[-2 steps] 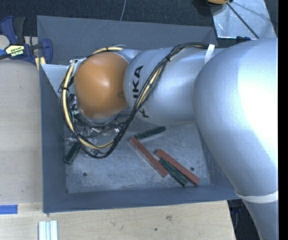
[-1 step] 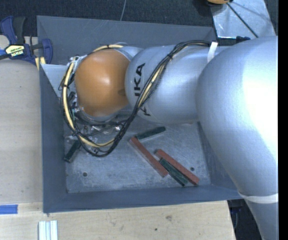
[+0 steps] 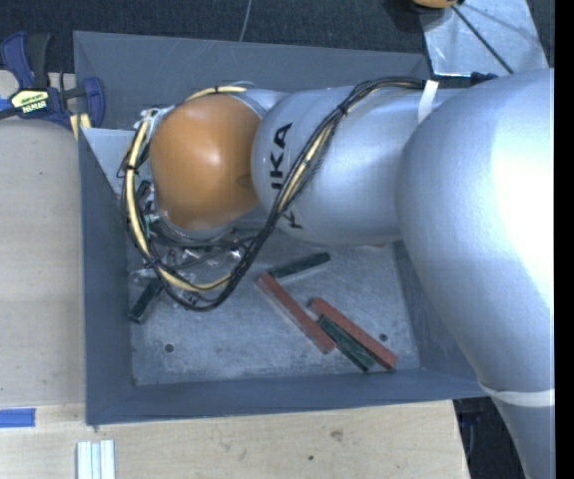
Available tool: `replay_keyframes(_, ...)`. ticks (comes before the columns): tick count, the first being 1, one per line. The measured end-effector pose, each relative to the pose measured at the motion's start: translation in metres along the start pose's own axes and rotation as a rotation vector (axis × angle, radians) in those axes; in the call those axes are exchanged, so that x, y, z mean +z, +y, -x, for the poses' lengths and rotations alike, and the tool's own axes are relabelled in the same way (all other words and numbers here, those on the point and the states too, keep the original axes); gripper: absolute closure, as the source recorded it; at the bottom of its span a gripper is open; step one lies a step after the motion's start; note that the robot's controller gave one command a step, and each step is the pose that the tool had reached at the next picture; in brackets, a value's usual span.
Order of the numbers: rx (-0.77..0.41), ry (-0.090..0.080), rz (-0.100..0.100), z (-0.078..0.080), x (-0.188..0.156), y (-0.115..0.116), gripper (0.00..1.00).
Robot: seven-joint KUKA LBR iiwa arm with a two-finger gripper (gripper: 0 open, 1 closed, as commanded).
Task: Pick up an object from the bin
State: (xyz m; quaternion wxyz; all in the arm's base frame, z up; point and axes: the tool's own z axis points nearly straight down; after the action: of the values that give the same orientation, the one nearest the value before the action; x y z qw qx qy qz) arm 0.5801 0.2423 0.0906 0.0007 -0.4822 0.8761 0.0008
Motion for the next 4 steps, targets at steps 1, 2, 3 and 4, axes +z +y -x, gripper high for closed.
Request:
replay_keyframes(1,0.001,0.005,0.003,-0.001,-0.020,0.001,1.00)
replay_keyframes(2,0.001,-0.002,-0.003,0.001,-0.036,-0.001,1.00)
replay_keyframes(3,0.002,-0.005,-0.005,0.001,-0.045,-0.001,1.00)
replay_keyframes(4,0.003,-0.002,-0.003,0.001,-0.050,-0.001,1.00)
